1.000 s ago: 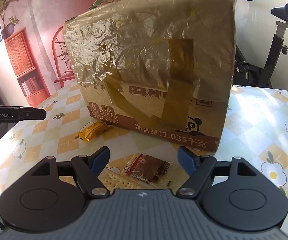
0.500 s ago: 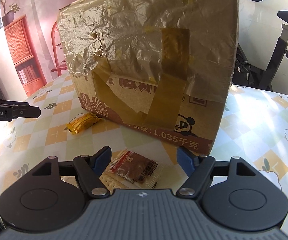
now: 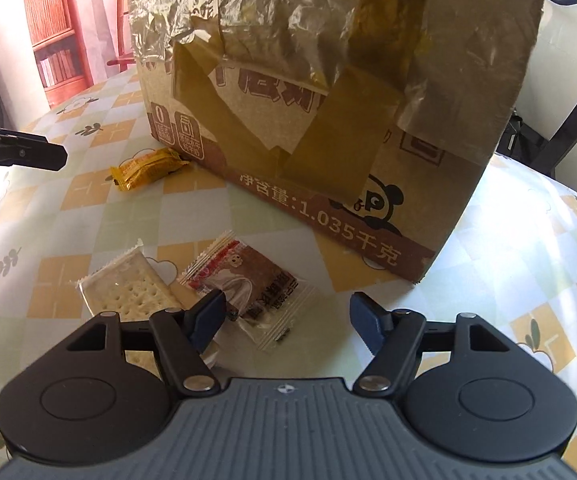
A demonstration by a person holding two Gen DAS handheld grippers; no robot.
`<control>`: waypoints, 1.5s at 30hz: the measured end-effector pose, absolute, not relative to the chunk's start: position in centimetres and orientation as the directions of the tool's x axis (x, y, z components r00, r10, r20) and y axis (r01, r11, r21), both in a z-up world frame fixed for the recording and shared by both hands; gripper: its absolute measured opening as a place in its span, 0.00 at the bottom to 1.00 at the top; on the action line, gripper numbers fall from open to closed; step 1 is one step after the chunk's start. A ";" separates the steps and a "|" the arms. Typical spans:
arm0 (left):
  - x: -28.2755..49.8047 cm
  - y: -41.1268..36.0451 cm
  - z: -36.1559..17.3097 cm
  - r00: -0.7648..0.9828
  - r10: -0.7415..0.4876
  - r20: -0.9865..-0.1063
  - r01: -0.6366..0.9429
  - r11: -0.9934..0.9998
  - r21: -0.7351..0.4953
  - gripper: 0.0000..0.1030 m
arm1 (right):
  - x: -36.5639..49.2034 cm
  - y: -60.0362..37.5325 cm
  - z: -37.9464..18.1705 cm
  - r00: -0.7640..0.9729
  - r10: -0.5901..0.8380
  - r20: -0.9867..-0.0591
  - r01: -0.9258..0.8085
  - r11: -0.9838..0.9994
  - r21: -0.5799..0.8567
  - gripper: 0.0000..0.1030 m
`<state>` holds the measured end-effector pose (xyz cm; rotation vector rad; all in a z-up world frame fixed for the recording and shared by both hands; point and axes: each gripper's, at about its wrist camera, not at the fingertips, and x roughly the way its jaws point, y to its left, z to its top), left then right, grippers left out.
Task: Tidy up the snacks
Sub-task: 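Lower the right gripper onto the brown wrapped packet and close it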
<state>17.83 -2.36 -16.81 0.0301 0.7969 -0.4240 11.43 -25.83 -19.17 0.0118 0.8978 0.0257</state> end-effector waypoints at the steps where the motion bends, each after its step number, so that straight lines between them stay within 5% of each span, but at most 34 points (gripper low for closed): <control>1: 17.8 -2.5 -16.9 0.614 -0.363 -0.701 0.379 0.915 -0.142 0.59 | 11.5 -25.6 -19.2 0.620 0.034 -0.784 -0.031 0.999 0.019 0.69; 11: 17.6 -3.3 -17.1 0.610 -0.376 -0.698 0.366 0.915 -0.172 0.59 | 13.5 -24.2 -19.7 0.648 0.056 -0.760 -0.125 0.992 -0.033 0.72; 23: 17.2 -3.2 -17.1 0.616 -0.354 -0.704 0.332 0.927 -0.176 0.59 | 13.2 -24.9 -20.1 0.658 0.136 -0.740 -0.131 0.989 0.065 0.71; 45: 15.3 -3.2 -18.1 0.637 -0.335 -0.695 0.301 0.937 -0.176 0.59 | 11.1 -23.5 -20.8 0.740 0.116 -0.662 -0.139 0.990 0.018 0.43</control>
